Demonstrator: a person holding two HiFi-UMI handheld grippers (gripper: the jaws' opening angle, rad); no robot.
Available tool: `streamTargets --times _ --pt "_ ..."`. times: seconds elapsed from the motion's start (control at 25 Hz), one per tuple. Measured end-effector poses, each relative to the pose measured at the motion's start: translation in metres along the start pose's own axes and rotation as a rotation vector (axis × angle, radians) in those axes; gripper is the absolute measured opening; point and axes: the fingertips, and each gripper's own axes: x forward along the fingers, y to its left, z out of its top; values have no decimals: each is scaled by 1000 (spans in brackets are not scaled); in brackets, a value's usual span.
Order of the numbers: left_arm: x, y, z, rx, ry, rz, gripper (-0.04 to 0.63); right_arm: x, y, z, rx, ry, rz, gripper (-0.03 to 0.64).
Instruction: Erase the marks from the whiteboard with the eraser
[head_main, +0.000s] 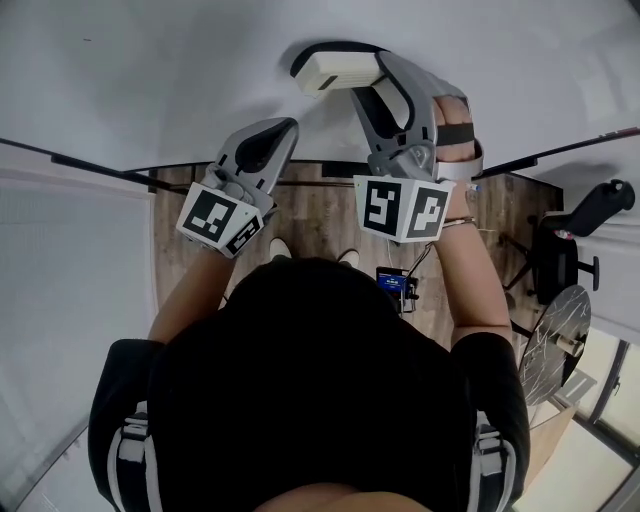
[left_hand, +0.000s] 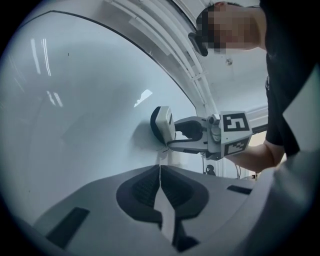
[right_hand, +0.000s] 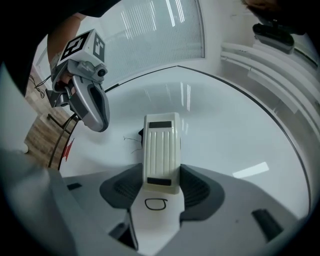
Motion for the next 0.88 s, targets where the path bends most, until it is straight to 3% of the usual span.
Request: streamTargets --times 0.6,0.76,0.88 --pt "23 -34 0 15 5 -37 8 -50 -7 -132 104 246 4 230" --pt "16 -31 -6 14 13 -7 8 -54 -4 -122 99 242 36 230" --pt "5 -25 -7 15 7 29 8 -53 3 -86 83 168 67 230"
